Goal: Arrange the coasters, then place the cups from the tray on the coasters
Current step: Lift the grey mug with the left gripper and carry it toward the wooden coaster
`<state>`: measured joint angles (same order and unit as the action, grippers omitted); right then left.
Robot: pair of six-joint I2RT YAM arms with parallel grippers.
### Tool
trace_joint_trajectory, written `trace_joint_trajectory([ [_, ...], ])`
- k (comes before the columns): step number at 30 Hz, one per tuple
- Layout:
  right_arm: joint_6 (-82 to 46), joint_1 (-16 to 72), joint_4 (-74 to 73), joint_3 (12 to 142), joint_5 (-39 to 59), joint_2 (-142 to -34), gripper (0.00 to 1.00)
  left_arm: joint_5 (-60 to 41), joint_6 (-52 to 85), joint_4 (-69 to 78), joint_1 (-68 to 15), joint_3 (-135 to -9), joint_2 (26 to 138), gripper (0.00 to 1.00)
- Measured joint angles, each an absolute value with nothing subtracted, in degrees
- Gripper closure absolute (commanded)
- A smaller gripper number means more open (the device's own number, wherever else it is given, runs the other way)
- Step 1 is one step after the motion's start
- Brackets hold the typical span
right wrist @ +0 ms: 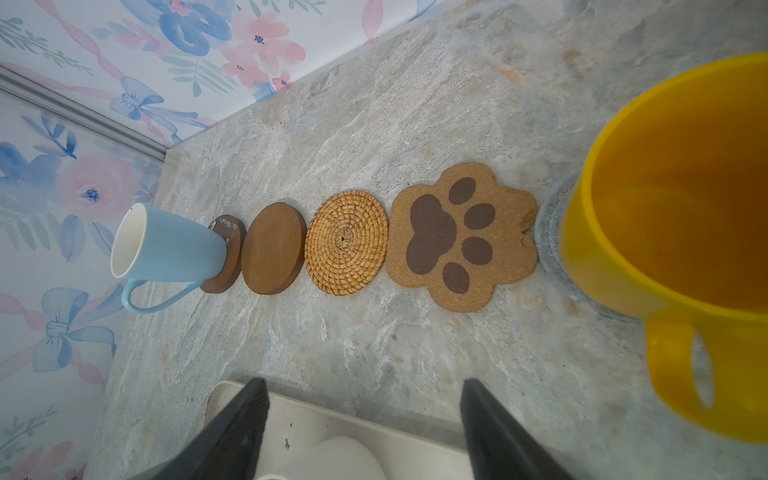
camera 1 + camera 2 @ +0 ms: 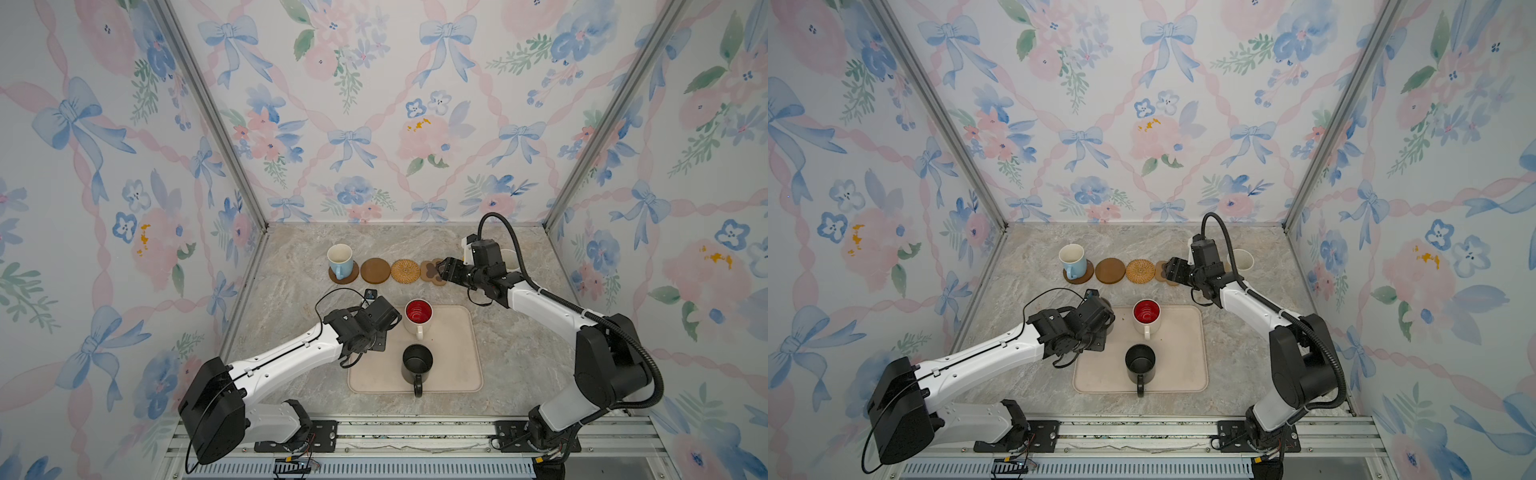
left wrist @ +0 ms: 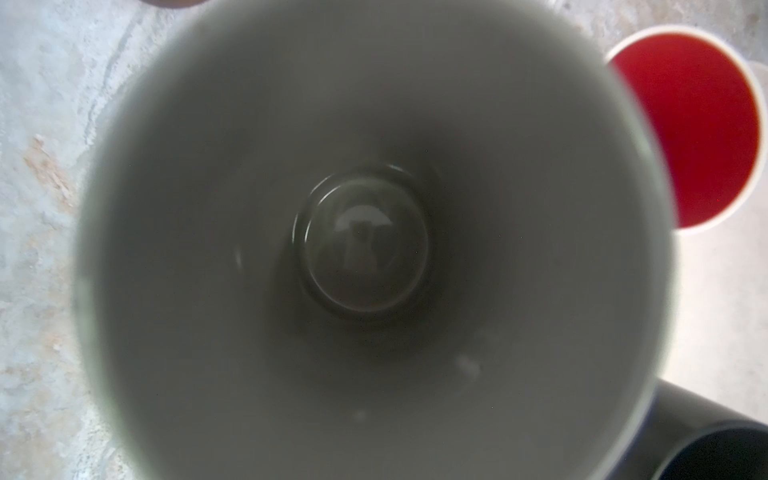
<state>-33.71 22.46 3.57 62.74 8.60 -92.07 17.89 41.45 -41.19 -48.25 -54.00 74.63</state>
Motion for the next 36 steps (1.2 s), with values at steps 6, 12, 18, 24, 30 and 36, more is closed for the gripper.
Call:
trace_joint_trajectory([
  [6,-33.7,21.7,3.5,62.4,8.6,-92.1,0.25,18.3,38.0,-38.3,-45.0,-55.1,76.3,1.00],
  [12,-34.0,21.4,3.4,62.4,9.0,-92.2,0.25,18.2,34.3,-34.8,-40.5,-56.7,78.3,1.00],
  [18,-34.1,21.4,3.1,62.4,9.5,-92.7,0.25,17.2,30.5,-31.0,-37.3,-60.8,82.1,1.00],
  [24,-34.1,21.4,3.1,62.4,9.6,-93.2,0.25,16.1,27.5,-28.7,-34.5,-66.0,86.6,1.00],
  [30,-34.1,20.9,2.9,62.4,9.9,-93.2,0.26,15.5,25.0,-28.1,-32.7,-71.2,92.2,1.00],
  [36,-34.1,20.6,2.8,62.4,10.0,-93.3,0.26,14.9,23.1,-27.9,-30.9,-75.3,97.8,1.00],
])
